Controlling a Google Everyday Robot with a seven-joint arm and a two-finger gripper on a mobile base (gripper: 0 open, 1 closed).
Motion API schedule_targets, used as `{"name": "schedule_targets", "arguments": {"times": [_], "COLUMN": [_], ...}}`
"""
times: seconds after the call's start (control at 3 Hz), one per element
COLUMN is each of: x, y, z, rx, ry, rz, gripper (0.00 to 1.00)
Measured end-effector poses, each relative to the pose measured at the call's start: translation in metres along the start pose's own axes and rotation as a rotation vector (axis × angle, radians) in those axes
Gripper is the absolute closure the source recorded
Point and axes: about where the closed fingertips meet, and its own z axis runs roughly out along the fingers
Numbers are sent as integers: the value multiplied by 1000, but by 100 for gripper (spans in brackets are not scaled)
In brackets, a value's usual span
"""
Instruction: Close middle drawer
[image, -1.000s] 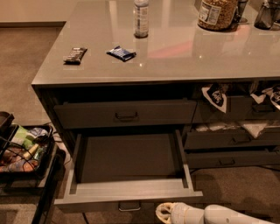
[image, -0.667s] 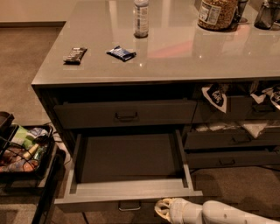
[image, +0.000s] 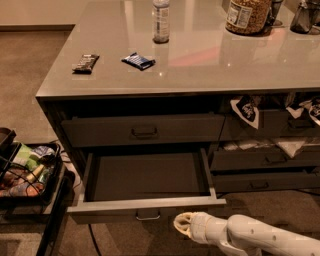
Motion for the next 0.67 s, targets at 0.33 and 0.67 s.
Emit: {"name": "schedule_targets", "arguments": {"times": [0.33,0.67], "x": [6,20], "y": [6,-8], "z": [3,27], "rx": [6,56], "ry": [2,-6], "rz": [19,15], "gripper": [100,100]}}
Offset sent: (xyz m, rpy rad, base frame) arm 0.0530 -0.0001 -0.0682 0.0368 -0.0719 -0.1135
